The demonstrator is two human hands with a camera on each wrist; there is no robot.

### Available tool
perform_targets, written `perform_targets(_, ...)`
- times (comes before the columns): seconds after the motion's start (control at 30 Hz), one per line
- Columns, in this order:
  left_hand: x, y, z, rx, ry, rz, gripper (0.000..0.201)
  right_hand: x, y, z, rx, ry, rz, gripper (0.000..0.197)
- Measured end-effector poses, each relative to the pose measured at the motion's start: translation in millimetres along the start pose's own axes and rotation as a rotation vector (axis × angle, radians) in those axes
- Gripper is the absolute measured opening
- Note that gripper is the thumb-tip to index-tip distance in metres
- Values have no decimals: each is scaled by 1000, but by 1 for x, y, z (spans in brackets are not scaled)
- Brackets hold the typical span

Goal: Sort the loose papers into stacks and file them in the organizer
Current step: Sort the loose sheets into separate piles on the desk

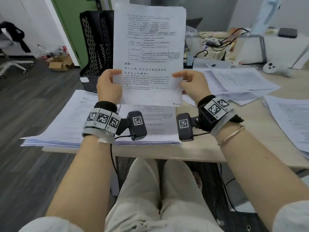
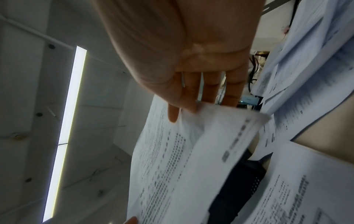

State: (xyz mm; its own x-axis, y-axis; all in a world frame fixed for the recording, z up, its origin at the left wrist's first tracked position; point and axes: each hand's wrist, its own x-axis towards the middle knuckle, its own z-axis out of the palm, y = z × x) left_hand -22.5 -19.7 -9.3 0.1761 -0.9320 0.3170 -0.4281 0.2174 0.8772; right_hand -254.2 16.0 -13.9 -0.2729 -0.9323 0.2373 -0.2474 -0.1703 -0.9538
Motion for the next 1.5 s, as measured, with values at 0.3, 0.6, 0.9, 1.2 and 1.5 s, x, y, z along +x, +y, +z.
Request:
perform_targets(0.3,-6,-19,-27,55,25,-52,58,2,0,11,-153,-120,49,35)
perform_targets(0.6,-31,-48,-37,248,-92,-176,49,-12,19,15,-327,-339,272,52)
perform_targets(0.9,-33,-37,-26,244,-185,-131,36,-29,33,9,-331,-384,421,46)
perform_targets(1.2,-29,9,24,166,-349,29,30,-23,24,-35,-438,-180,310,26)
perform_targets(1.5,-10,48,109,149,-507,96,33,-2,34,-99,-453,37,271,22)
